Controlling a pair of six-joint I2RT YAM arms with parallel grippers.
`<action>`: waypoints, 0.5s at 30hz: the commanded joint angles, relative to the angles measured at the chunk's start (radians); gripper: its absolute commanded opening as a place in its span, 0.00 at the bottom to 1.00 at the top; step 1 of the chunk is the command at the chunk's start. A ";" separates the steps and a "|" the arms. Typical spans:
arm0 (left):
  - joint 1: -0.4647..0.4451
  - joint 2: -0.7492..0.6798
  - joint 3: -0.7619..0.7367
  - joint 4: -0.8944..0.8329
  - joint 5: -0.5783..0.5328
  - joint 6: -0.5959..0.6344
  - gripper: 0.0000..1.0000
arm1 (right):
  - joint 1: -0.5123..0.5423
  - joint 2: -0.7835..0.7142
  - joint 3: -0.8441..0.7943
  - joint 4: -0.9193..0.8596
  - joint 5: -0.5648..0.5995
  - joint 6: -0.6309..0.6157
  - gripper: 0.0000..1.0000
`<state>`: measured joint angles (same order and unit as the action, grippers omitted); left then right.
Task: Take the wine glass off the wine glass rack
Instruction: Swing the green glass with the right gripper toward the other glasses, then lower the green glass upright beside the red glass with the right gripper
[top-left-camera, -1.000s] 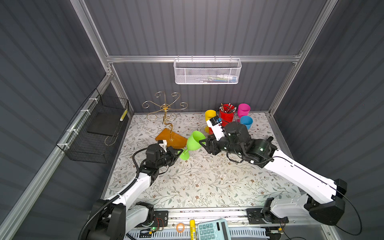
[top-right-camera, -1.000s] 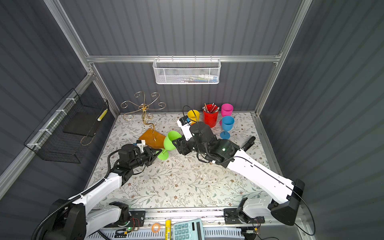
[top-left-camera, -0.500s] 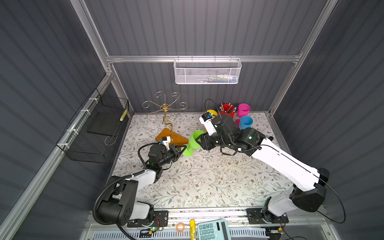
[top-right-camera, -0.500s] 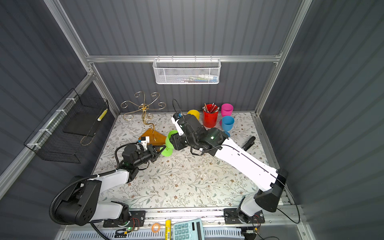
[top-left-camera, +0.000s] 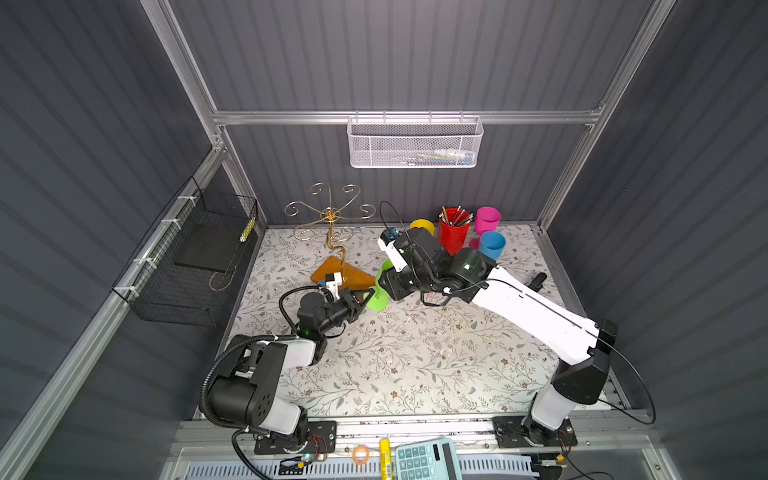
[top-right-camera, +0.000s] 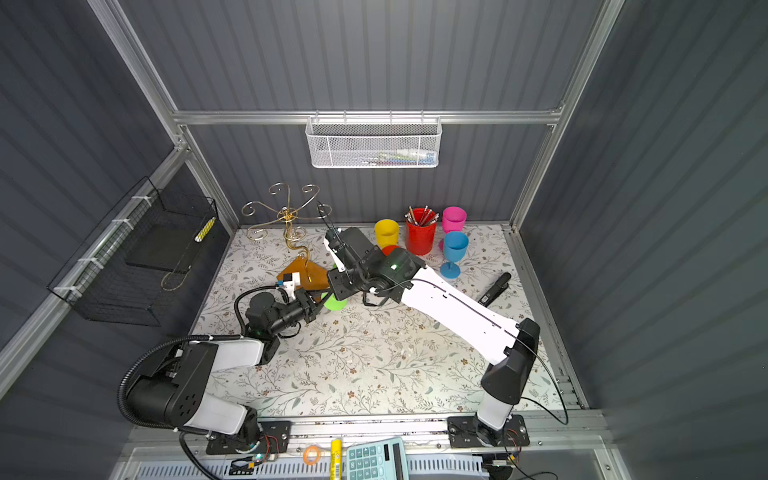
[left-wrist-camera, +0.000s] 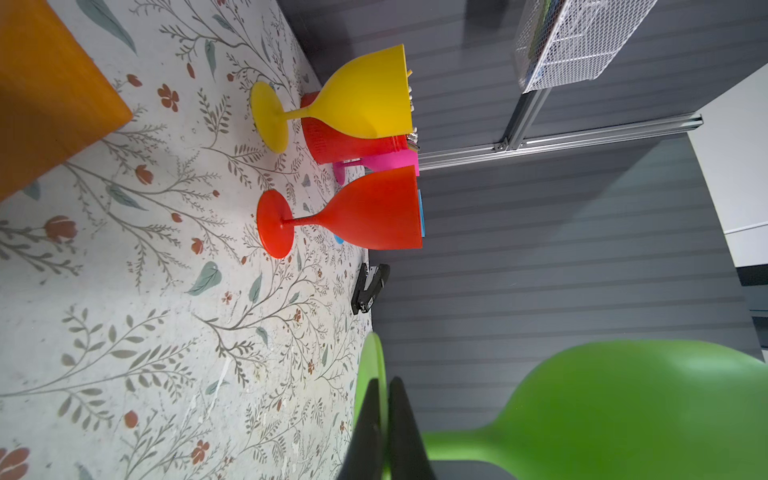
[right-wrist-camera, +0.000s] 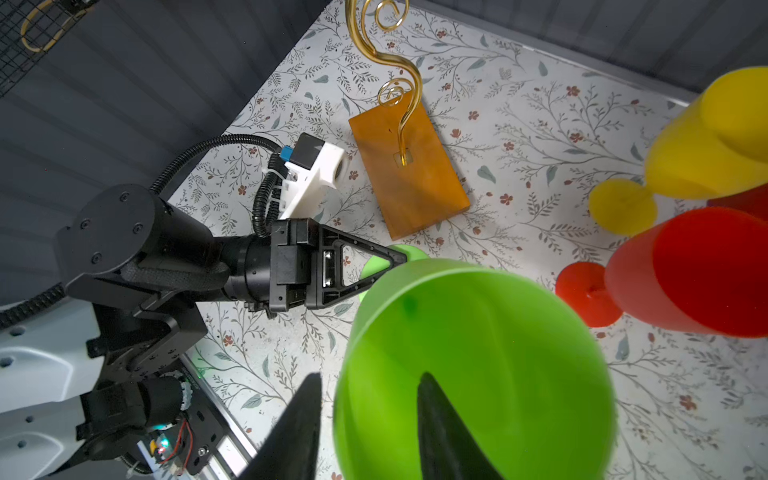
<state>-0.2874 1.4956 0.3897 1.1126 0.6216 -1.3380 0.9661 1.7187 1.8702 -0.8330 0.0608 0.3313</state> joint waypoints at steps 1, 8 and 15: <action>-0.006 0.011 -0.015 0.078 0.012 -0.024 0.00 | 0.006 0.018 0.036 -0.013 0.021 -0.006 0.32; -0.006 -0.016 -0.017 0.024 -0.004 -0.004 0.00 | 0.008 0.023 0.050 -0.022 0.034 -0.012 0.00; -0.006 -0.098 0.004 -0.140 -0.023 0.057 0.66 | 0.007 -0.006 0.052 -0.057 0.072 -0.023 0.00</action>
<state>-0.2893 1.4437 0.3786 1.0538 0.6071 -1.3251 0.9775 1.7420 1.8984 -0.8577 0.0811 0.3134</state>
